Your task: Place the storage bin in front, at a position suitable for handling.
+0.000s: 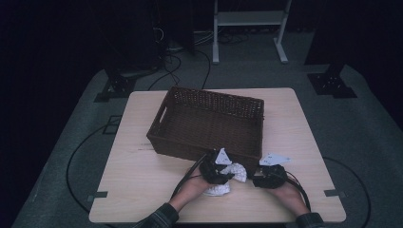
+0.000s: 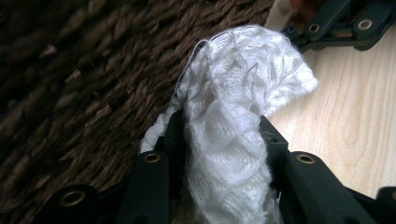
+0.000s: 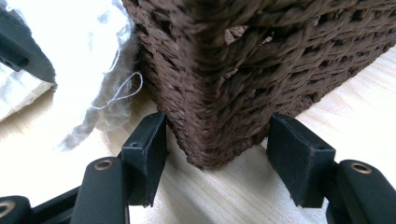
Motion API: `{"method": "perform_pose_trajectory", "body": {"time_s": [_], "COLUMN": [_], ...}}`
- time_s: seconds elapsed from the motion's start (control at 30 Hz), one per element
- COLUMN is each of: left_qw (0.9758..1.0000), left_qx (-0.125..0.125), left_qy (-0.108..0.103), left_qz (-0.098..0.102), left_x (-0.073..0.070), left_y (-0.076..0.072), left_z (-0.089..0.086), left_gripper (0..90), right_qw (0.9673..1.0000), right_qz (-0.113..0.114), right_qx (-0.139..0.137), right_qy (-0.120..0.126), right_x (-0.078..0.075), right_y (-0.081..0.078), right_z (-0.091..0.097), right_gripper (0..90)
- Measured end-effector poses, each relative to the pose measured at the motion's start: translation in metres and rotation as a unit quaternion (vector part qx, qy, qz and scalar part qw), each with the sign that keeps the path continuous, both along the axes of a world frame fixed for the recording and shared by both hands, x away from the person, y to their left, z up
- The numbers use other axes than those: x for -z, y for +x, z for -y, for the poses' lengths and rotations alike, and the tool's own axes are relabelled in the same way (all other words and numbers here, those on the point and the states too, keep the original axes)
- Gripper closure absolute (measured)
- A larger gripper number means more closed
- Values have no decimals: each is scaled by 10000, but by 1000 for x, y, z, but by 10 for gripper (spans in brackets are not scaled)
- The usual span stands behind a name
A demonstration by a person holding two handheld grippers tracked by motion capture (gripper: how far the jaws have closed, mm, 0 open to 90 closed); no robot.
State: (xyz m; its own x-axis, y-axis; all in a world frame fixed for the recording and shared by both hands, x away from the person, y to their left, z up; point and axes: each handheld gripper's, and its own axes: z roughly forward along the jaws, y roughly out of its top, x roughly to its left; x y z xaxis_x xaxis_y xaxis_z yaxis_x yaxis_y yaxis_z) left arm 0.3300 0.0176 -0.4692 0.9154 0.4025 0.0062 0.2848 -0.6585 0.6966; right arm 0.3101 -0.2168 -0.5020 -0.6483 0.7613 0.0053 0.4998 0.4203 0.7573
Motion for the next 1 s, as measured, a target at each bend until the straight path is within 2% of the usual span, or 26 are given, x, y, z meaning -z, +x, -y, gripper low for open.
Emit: {"method": "perform_pose_trajectory", "body": {"time_s": [0.3,0.43,0.53,0.63,0.7,0.73,0.77,0.8,0.87,0.9,1.0], "left_qw": [9987,9970,9954,9958,9971,9971,9980,9980,9986,9991,9994], "left_qx": [60,133,197,255,264,264,254,254,235,234,208], "left_qy": [-482,-702,-892,-824,-686,-686,-543,-543,-465,-346,-264], "left_qz": [157,285,304,311,212,212,188,188,103,43,-54], "left_x": [-28,-44,-53,-51,-41,-41,-33,-33,-25,-16,-8], "left_y": [-5,-8,-11,-11,-9,-9,-7,-7,-5,-3,-2], "left_z": [-2,-1,2,7,12,12,14,14,16,17,19], "left_gripper": [643,642,642,643,642,643,643,643,643,643,643], "right_qw": [10000,10000,10000,10000,10000,10000,10000,10000,10000,10000,10000], "right_qz": [0,2,-9,3,-2,-2,5,5,-4,1,-2], "right_qx": [-5,0,13,1,5,5,2,2,8,-2,11], "right_qy": [-9,-2,9,-1,-2,-2,-4,-4,-1,-6,5], "right_x": [0,0,0,0,0,0,0,0,0,0,0], "right_y": [0,0,0,0,0,0,0,0,0,0,0], "right_z": [0,0,0,0,0,0,0,0,0,0,0], "right_gripper": [377,377,377,377,377,377,377,377,378,378,378]}}
